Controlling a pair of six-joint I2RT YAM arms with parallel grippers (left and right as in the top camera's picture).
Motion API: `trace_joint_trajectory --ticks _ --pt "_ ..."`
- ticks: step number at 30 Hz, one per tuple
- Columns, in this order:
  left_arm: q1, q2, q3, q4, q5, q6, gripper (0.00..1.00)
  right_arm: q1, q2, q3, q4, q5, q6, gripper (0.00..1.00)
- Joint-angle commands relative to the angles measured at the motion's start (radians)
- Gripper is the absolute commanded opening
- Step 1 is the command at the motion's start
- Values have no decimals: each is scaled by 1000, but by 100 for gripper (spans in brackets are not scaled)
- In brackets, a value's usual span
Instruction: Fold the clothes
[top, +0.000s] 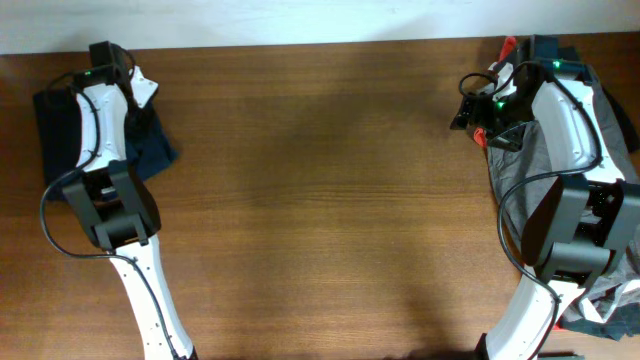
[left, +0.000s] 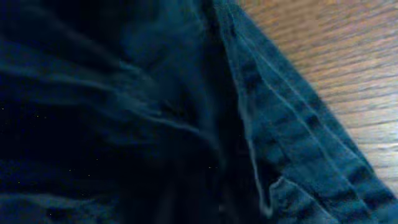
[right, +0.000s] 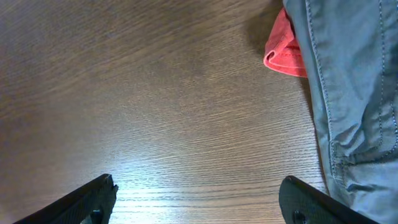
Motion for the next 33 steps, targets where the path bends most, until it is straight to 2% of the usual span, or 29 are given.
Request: trace_joint_trajectory --ticks 1,7,8,10,14,18,24,30,33 --pt "15 76 -27 10 -2 70 41 5 -24 17 -1 -6 -6 88" --pt "7 75 -27 50 -3 69 74 5 -24 17 -1 -6 -6 88" --pt "6 75 -27 53 -3 69 82 5 -24 17 -1 -6 -6 88" --pt "4 72 -25 53 -3 50 86 4 -24 17 1 -6 -6 88" --pt "-6 43 1 32 -2 -10 86 5 -24 17 10 -6 -6 89" --pt "-34 -9 42 -16 0 -60 76 5 -24 17 11 -6 -6 88" --pt "-83 -69 43 -52 34 -212 75 5 -24 17 8 -6 -6 89" --pt "-122 -78 43 -166 113 -343 75 5 -24 17 2 -6 -6 88" --pt "-130 -79 43 -204 120 -364 69 5 -24 17 -2 -6 -6 89"
